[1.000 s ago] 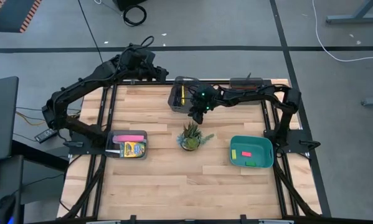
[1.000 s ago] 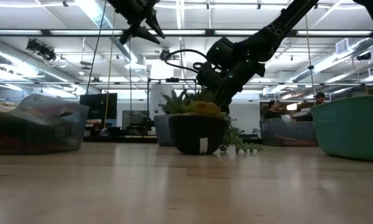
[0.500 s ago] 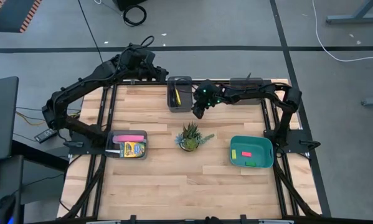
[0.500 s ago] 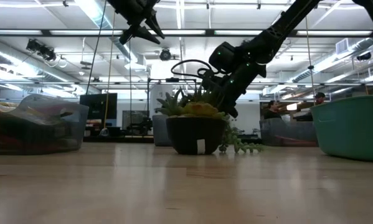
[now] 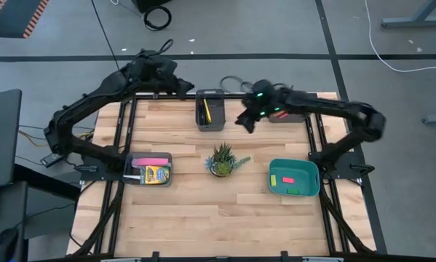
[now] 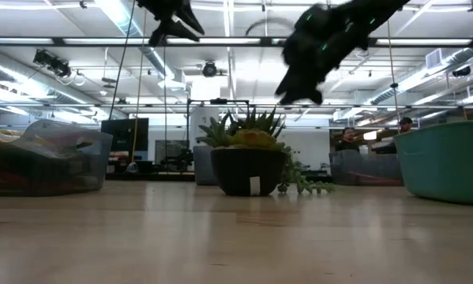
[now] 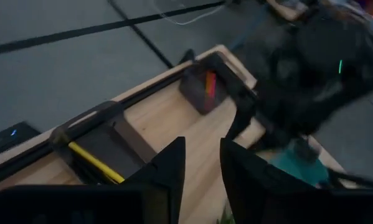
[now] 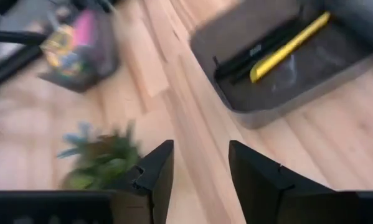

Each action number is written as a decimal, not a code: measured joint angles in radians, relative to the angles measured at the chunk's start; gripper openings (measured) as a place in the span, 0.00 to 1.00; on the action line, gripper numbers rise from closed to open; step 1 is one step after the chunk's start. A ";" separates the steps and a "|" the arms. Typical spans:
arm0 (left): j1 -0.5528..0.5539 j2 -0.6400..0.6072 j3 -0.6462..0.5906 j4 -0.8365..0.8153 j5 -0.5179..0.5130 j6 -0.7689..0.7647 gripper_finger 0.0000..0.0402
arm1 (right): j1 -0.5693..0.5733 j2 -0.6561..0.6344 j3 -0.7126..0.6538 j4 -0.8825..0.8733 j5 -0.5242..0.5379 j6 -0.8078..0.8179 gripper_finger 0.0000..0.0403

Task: Sort crayons/erasers/pens/pencils in bins
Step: Return to Home Position

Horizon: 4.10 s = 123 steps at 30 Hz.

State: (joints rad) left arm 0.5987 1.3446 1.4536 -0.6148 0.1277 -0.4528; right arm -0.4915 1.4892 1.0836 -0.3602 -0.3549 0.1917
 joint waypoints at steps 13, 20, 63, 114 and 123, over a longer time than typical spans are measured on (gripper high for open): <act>-0.053 -0.570 -0.575 0.195 -0.044 -0.111 0.02 | -0.071 -0.702 -0.502 0.209 -0.044 0.425 0.04; -0.101 -0.922 -0.865 0.298 -0.069 -0.343 0.01 | -0.042 -1.135 -0.820 0.367 0.130 0.778 0.02; -0.577 -1.301 -1.441 0.667 -0.402 -0.384 0.00 | 0.488 -1.385 -1.051 0.353 0.685 0.707 0.02; -0.573 -1.280 -1.445 0.682 -0.404 0.247 0.14 | 0.488 -1.317 -1.047 0.318 0.571 0.298 0.04; -0.573 -1.280 -1.445 0.682 -0.404 0.247 0.17 | 0.488 -1.317 -1.047 0.318 0.571 0.298 0.04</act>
State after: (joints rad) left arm 0.0257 0.0650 0.0090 0.0677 -0.2768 -0.2058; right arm -0.0036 0.1726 0.0368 -0.0425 0.2157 0.4892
